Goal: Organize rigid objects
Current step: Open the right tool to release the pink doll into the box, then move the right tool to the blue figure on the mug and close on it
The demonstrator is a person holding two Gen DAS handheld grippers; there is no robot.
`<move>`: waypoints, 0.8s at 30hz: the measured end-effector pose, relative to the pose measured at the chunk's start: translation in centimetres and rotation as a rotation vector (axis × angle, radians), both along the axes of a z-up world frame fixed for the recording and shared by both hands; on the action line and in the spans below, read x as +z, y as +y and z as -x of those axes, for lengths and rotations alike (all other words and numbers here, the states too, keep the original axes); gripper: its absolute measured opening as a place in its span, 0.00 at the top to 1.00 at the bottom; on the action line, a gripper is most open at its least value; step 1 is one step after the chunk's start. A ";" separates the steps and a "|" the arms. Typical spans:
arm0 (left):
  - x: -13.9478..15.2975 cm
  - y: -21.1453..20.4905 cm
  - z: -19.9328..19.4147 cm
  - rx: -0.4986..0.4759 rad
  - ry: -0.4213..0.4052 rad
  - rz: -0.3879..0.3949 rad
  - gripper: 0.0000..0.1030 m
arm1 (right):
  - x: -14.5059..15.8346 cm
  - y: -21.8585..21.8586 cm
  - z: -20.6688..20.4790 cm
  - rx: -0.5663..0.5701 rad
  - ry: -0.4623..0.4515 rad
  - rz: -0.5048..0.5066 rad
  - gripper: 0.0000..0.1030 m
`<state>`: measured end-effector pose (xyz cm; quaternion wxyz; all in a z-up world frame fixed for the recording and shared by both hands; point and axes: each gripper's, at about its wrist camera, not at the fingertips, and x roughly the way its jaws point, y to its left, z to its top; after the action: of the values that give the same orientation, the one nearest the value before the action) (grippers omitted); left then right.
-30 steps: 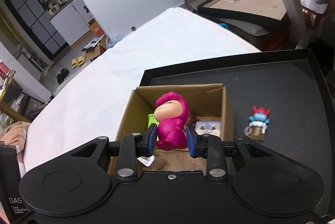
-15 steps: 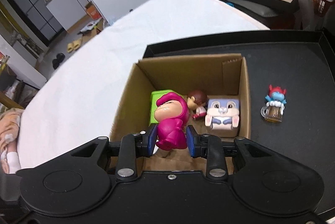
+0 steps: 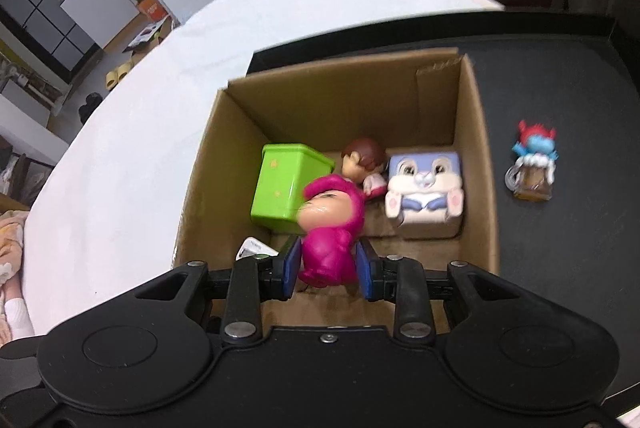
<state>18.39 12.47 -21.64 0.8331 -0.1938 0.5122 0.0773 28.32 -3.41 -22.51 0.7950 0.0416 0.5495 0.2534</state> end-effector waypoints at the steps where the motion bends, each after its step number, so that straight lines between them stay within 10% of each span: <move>1: 0.0 0.0 0.1 -0.001 -0.001 -0.002 0.85 | -0.2 -0.1 -0.1 -0.008 0.010 -0.004 0.70; 19: 0.1 -0.1 0.0 0.013 0.005 -0.013 0.86 | 4.3 -4.8 -0.2 -0.024 -0.026 -0.066 0.68; 24: 0.1 -0.2 0.0 0.014 0.007 -0.018 0.86 | 5.4 -5.8 -0.3 -0.015 -0.059 -0.066 0.53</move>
<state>18.43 12.26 -21.57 0.8325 -0.1895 0.5131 0.0883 28.59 -9.25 -17.15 0.8111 0.0644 0.5168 0.2663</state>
